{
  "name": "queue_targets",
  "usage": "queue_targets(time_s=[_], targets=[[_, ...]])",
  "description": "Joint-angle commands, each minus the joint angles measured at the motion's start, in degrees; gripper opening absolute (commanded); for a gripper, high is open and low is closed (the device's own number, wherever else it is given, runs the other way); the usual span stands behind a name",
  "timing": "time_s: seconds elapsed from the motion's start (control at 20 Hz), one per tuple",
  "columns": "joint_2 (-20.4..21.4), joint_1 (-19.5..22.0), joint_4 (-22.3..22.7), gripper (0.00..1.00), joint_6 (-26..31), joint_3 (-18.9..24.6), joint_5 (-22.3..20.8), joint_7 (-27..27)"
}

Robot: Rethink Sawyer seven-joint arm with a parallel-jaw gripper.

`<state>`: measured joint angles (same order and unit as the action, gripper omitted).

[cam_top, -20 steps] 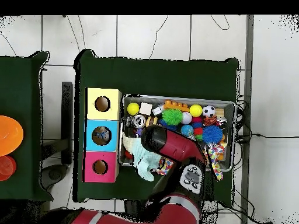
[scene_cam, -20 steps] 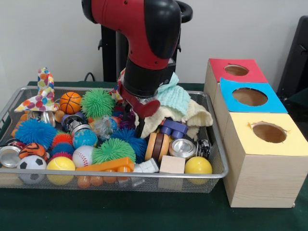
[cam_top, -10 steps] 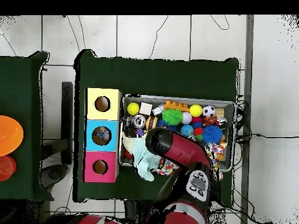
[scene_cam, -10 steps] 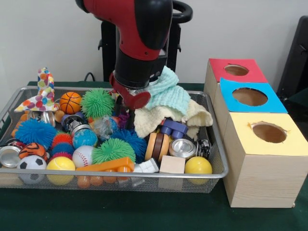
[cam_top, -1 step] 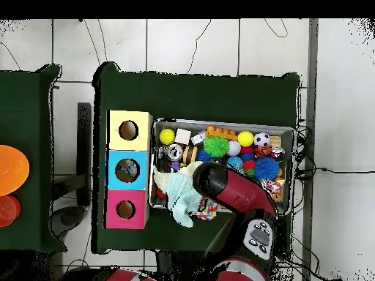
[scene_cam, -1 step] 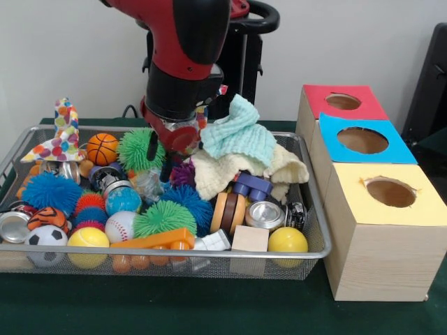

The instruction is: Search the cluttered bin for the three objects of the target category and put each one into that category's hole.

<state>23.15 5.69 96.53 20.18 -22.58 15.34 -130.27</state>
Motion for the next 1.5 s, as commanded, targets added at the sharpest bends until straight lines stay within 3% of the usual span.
queue_targets(time_s=[0.05, 0.35, 0.8, 1.25, 1.5], targets=[[-7.37, 1.90, -3.78, 1.00, -1.46, 4.23, 0.89, -7.60], [-11.50, 0.45, -6.54, 1.00, -3.34, 4.73, 2.90, -10.02], [-13.23, 0.32, -6.37, 1.00, -6.02, 4.30, 2.72, -10.45], [-7.23, 2.55, -2.51, 1.00, -3.41, 4.29, 0.90, -7.71], [-7.89, 2.27, -2.61, 1.00, -4.81, 3.92, 0.97, -8.55]])
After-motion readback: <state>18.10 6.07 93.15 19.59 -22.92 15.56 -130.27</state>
